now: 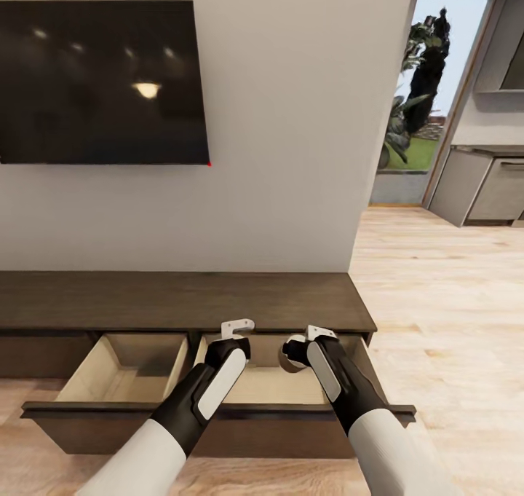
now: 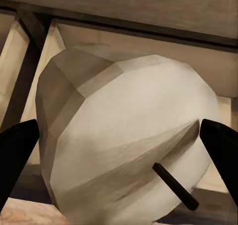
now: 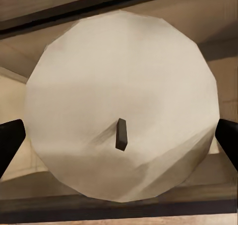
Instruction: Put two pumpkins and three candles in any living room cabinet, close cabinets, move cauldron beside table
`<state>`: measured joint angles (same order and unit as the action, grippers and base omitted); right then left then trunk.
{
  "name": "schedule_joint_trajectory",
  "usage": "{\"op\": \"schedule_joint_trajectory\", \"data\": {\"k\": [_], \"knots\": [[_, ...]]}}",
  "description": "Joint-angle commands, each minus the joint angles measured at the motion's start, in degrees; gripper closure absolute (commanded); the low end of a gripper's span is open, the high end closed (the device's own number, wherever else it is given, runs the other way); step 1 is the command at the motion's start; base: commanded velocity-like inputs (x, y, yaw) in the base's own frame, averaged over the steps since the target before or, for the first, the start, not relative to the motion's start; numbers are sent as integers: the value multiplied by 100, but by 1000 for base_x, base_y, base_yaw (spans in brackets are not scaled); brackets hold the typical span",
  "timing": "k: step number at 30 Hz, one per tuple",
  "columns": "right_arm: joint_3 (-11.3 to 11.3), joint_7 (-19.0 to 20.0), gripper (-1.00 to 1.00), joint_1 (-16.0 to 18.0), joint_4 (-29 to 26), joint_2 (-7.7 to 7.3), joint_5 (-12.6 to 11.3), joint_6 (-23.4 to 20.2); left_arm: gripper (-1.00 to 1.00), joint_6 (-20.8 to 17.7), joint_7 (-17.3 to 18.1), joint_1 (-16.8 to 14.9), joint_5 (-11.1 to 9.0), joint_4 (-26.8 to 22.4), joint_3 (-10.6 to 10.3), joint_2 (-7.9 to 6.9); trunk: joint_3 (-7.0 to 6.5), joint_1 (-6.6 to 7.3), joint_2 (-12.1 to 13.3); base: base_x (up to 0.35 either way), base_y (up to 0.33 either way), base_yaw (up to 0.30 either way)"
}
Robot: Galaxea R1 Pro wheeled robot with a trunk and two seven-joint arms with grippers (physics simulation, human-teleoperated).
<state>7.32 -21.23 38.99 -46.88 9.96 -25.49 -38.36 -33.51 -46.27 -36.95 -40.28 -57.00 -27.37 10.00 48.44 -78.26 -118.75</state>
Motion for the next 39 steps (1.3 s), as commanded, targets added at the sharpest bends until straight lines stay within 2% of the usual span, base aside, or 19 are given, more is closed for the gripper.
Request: {"op": "schedule_joint_trajectory", "data": {"k": [1,5,8,10,14,20,24,29,39], "knots": [[15,-59,100,4,-14,-3,-60,-28,100,-16,-50,-5,-38,-5,-11,0,6,-1,-3,111,0,0],[15,-50,100,4,-48,-9,-55,-73,100,-36,-49,-10,-63,218,11,0,6,-1,-3,36,0,0],[15,-42,100,4,-112,-17,-56,-127,100,12,-49,-212,-66,798,29,0,6,-1,-3,5,0,0],[15,-40,100,-7,-283,-19,-60,-339,100,148,-43,-331,-67,1130,37,0,6,-1,-3,1,0,0],[15,-39,100,-53,-623,-20,-61,-767,100,273,119,-389,-67,1341,40,0,6,-1,-3,0,0,0],[15,-39,100,-73,-706,-13,-62,-872,100,563,419,-554,-67,1671,60,0,6,-1,-3,0,0,0],[15,-41,100,-75,-707,-11,-62,-875,100,574,461,-587,-78,1720,64,0,6,-1,-3,0,0,0],[15,-44,100,-76,-701,-11,-62,-875,100,536,454,-593,-184,1664,65,0,6,-1,-3,0,0,0],[15,-48,100,-70,-688,-6,-69,-875,100,547,466,-594,-199,1649,59,0,6,-1,-3,90,-24,0]]}}
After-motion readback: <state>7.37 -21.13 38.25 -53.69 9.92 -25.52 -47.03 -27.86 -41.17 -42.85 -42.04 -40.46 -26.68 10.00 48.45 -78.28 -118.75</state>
